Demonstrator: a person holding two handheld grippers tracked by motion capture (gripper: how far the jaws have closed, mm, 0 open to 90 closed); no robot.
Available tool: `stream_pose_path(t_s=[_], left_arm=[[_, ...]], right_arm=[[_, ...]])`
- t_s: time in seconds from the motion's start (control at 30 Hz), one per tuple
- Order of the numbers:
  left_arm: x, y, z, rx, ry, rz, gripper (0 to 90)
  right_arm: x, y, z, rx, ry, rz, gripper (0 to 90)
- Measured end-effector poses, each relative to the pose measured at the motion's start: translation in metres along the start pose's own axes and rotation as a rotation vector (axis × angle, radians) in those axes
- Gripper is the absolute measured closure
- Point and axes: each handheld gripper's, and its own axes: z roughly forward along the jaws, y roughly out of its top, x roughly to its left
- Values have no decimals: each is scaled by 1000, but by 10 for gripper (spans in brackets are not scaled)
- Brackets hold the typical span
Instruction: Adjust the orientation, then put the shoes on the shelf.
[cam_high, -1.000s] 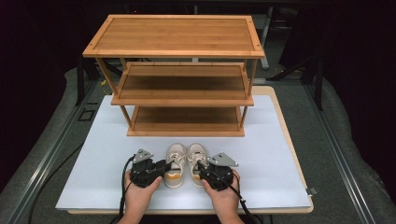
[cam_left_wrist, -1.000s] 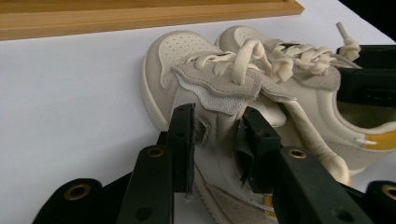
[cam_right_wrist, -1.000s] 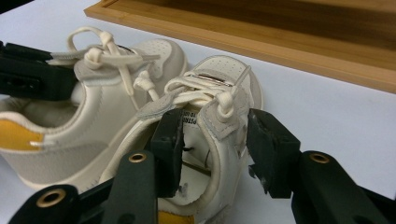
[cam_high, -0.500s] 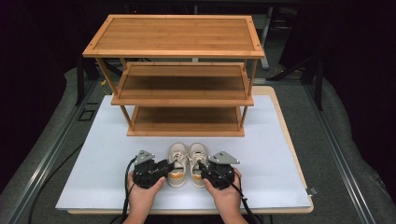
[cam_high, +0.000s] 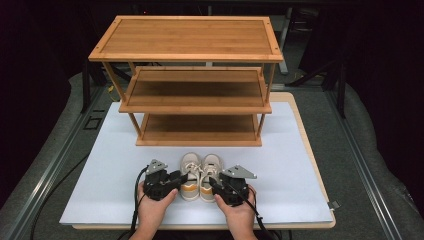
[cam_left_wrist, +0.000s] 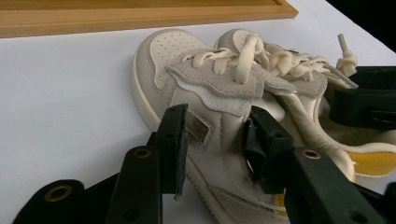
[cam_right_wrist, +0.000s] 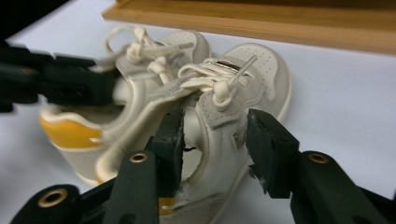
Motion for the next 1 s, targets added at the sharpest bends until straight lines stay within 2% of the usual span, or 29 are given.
stream_pose_path(t_s=[0.13, 0.23, 0.27, 0.43, 0.53, 0.6, 0.7, 0.83, 0.9, 1.0], left_arm=[[1, -2, -1, -7, 0, 13, 590], [1, -2, 0, -12, 3, 16, 568], [0, -2, 1, -11, 6, 19, 563], [-4, -2, 2, -10, 52, 53, 545], [-4, -3, 4, -25, 55, 49, 535], [-4, -3, 6, -22, 55, 48, 539], [-6, -2, 7, -14, 71, 60, 548], [-9, -2, 7, -16, 85, 30, 555], [-10, -3, 6, -15, 89, 40, 553], [-11, -2, 6, -9, 95, 47, 554]], right_arm=[[-10, -2, 3, 8, 42, 41, 553], [-7, -1, 2, 5, 37, 8, 552], [-5, -1, 2, -3, 9, -9, 547], [2, -1, 1, -23, -34, -77, 527], [5, -2, 2, -28, -75, -80, 539], [6, -3, 4, -24, -63, -76, 570], [7, -3, 6, -27, -81, -58, 570], [8, -5, 7, -42, -99, -40, 591], [8, -5, 7, -41, -92, -32, 601], [10, -7, 7, -51, -109, -36, 620]])
